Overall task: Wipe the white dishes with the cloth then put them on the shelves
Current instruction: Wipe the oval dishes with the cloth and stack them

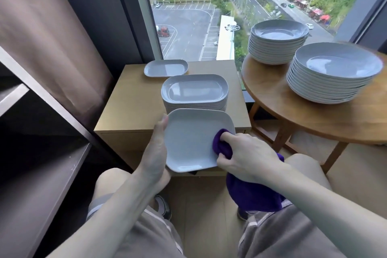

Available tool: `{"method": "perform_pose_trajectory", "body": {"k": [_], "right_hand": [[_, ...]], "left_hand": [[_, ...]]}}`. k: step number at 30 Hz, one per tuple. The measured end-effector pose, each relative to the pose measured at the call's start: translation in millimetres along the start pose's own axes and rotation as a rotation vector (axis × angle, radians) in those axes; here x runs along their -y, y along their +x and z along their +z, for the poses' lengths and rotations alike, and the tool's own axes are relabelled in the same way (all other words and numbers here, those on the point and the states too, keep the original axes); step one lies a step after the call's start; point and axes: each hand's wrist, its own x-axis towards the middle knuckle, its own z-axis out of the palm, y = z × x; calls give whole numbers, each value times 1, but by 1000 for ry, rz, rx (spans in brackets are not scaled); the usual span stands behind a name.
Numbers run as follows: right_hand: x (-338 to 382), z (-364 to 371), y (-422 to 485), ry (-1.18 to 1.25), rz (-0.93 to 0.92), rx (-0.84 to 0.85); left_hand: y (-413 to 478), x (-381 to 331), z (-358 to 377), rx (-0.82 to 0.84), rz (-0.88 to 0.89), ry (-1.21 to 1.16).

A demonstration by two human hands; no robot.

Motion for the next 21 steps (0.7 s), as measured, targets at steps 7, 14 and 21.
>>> {"method": "perform_pose_trajectory", "body": {"k": [7,14,21], "right_hand": [[-4,3,0,16,64,-139],[36,0,-21,-19,-175,-190],[39,3,-27,-132,-263,-20]], "left_hand": [[-4,8,7,32,-47,28],[-15,19,21,-70,-66,50],[-11,2,14,-201,10,-37]]}}
